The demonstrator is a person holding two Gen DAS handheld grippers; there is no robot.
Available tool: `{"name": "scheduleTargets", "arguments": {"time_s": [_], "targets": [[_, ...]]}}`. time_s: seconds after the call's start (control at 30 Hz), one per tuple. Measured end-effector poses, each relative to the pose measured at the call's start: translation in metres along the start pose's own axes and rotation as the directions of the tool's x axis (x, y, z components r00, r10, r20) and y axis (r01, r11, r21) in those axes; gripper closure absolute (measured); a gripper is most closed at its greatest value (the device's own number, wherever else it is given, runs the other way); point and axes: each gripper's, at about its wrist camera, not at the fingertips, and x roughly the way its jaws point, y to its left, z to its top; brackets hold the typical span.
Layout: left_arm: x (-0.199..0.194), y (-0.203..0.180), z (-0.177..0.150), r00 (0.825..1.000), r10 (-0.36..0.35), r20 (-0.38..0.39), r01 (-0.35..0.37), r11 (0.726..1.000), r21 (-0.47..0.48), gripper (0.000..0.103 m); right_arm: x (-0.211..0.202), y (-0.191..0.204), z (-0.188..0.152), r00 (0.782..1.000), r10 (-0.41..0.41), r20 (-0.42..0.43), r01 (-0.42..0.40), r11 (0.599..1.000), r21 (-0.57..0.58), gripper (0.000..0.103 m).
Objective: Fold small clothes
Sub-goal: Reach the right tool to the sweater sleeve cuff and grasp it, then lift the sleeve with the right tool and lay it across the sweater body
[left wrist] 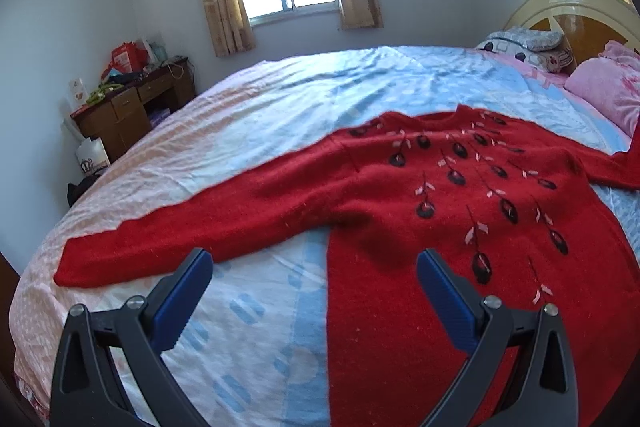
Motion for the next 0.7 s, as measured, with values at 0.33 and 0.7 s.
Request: {"name": "scheduleTargets", "arguments": {"time_s": [0.33, 0.7], "targets": [[0.002, 0.027, 0.013, 1.0, 0.02, 0.021, -0.019, 0.999, -0.045, 0.0, -0.044, 0.112, 0.04, 0.986, 0.124, 0.108, -0.111, 0.986, -0.122, 0.096], [0.003, 0.048, 0.02, 0.999, 0.028, 0.028, -0.026, 0.997, -0.067, 0.0, -0.074, 0.24, 0.039, 0.957, 0.257, 0.132, -0.21, 0.932, -0.294, 0.096]]}}
